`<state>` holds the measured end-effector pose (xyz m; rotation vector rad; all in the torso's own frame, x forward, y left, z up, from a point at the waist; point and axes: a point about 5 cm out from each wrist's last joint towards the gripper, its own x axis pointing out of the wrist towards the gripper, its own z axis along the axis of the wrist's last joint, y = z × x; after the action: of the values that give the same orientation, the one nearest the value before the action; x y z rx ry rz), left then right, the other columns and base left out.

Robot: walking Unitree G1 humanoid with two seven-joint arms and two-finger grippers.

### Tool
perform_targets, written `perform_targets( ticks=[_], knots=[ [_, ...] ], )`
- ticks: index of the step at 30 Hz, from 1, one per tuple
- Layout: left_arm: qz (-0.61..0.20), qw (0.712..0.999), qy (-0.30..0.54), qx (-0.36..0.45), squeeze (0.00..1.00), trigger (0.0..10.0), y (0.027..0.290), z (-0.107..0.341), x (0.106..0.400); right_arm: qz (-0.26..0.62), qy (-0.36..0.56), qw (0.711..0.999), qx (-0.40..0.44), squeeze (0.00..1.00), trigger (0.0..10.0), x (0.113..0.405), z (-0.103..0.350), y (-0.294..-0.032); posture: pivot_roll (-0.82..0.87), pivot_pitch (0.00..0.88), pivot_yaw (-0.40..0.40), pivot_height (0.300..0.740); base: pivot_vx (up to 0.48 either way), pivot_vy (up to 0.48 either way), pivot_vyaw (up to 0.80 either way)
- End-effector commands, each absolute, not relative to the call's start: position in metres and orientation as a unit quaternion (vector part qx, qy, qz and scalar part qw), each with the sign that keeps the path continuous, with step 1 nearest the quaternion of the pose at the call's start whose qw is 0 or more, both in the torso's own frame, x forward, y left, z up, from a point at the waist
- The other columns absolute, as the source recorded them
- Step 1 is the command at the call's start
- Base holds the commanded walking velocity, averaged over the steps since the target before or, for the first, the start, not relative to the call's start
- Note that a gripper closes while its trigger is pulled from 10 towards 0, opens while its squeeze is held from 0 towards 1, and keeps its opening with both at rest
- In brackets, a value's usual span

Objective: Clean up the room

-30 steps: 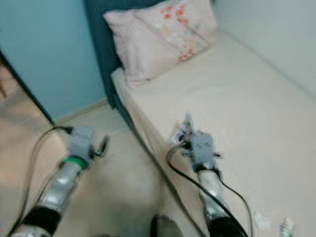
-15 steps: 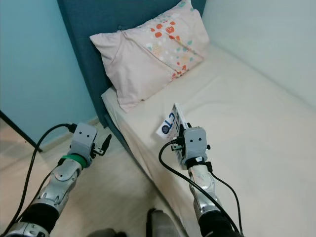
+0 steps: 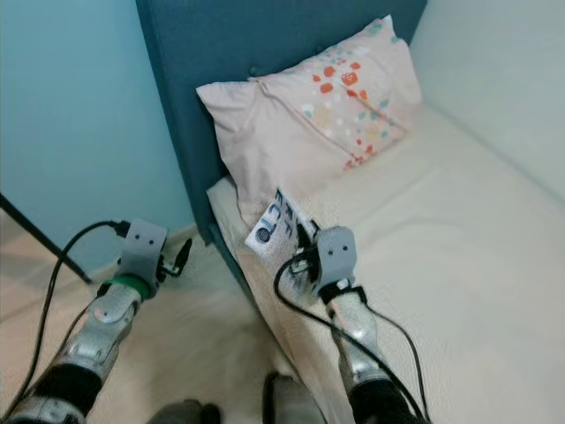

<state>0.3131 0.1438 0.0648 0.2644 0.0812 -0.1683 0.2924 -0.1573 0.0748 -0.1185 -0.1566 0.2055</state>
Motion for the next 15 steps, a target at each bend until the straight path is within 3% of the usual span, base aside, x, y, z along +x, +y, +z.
perform_targets(
  ticks=[1,9,15],
  knots=[
    [-0.079,0.986,0.061,0.135,0.0,10.0,0.15,0.053,0.305,0.095,-0.082,0.991,-0.052,0.0,10.0,0.291,0.076,-0.159,-0.01,0.056,0.017,0.74,0.0,0.0,0.0],
    [-0.081,0.986,0.061,0.134,0.0,10.0,0.149,0.054,0.306,0.062,-0.065,0.995,-0.036,0.0,10.0,0.29,0.069,-0.165,-0.01,0.057,0.02,0.74,0.0,0.0,0.0],
    [-0.086,0.985,0.062,0.136,0.0,10.0,0.148,0.053,0.305,-0.01,-0.044,0.998,0.044,0.0,10.0,0.291,0.063,-0.181,-0.01,0.059,0.024,0.74,0.0,0.0,0.0]
  ],
)
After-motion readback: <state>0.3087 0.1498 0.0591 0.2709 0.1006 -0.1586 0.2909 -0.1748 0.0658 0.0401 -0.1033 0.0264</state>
